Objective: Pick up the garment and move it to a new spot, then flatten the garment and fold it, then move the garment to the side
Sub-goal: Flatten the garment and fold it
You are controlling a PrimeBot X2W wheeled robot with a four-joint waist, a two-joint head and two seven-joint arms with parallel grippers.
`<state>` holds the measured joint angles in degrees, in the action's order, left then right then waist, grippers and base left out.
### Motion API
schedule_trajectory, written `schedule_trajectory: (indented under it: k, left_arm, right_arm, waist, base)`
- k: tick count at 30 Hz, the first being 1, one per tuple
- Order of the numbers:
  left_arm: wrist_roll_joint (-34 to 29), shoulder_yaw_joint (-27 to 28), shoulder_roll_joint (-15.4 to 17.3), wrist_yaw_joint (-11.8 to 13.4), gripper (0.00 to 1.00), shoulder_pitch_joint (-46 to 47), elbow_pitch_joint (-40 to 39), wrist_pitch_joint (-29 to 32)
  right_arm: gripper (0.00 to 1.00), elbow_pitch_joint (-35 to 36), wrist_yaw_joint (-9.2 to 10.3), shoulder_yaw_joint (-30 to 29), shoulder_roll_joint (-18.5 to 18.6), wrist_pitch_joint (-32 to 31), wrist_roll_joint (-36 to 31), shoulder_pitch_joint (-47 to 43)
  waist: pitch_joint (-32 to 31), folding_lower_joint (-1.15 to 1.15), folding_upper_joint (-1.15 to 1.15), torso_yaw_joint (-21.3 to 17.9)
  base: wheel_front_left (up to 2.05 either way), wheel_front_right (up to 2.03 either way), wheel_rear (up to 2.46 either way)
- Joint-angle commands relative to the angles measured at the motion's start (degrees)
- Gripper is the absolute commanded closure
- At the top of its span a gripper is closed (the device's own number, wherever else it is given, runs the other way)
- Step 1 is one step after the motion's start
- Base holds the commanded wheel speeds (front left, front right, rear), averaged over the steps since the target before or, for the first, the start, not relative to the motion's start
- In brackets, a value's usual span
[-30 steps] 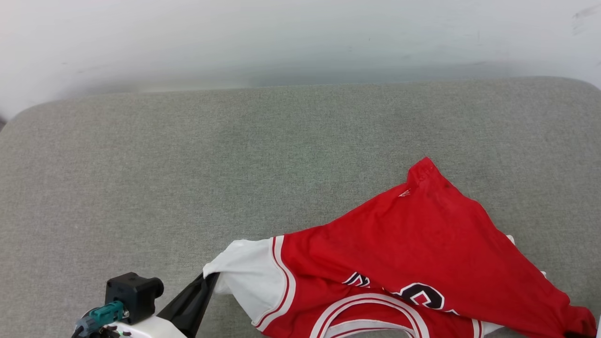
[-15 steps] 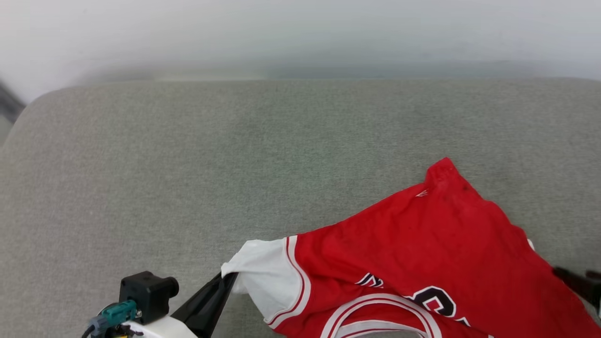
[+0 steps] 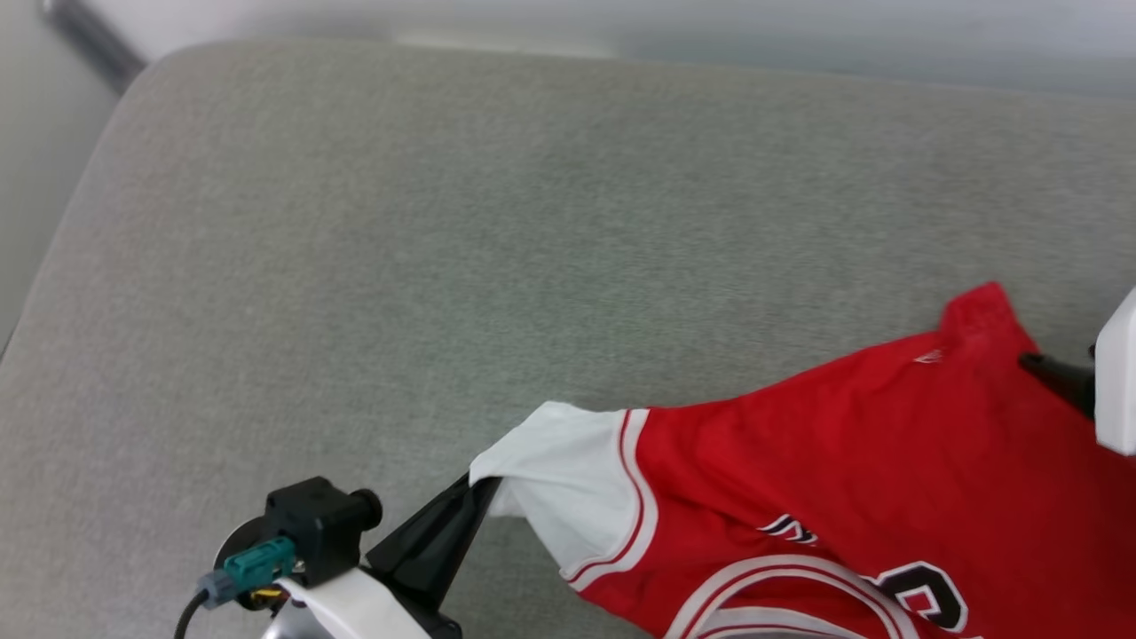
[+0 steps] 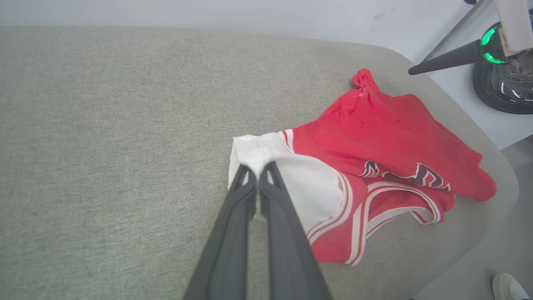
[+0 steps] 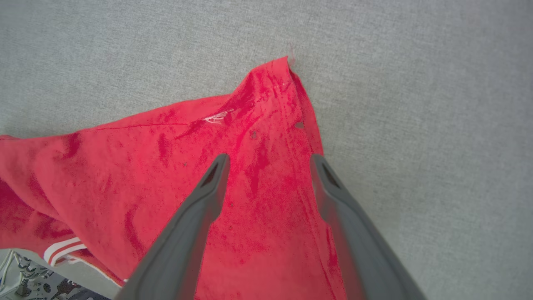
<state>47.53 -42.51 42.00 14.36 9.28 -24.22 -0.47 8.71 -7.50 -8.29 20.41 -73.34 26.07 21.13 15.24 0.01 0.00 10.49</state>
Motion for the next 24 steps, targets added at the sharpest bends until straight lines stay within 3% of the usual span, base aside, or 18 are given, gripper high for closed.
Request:
schedule_trajectory:
  k: [1,15,24]
  left_arm:
    - [-0.65,-0.53,-1.00,-0.56,1.00,1.35,0.03,0.10]
    - [-1.53,-1.99,-4.00,-1.74,1.00,4.17,-0.28,-0.12]
    - [-1.55,-1.14,-3.68,-1.79,1.00,5.19,-0.37,-0.48]
  right_arm:
    - [0.00,-2.59,0.02,0.52,1.15,-0.40,-1.78,2.94]
    - [0.00,-16.28,0.02,1.59,5.28,0.53,-10.29,9.83]
    - [0.00,-20.50,0.02,2.55,3.93,-0.37,-10.61,6.77]
  waist:
    - [3.50,-0.01,0.00,4.05]
    - [8.63,-0.01,0.00,10.34]
    - [10.37,-0.01,0.00,11.17]
  base:
    - [0.00,0.00,0.00]
    - [0.00,0.00,0.00]
    - [0.00,0.00,0.00]
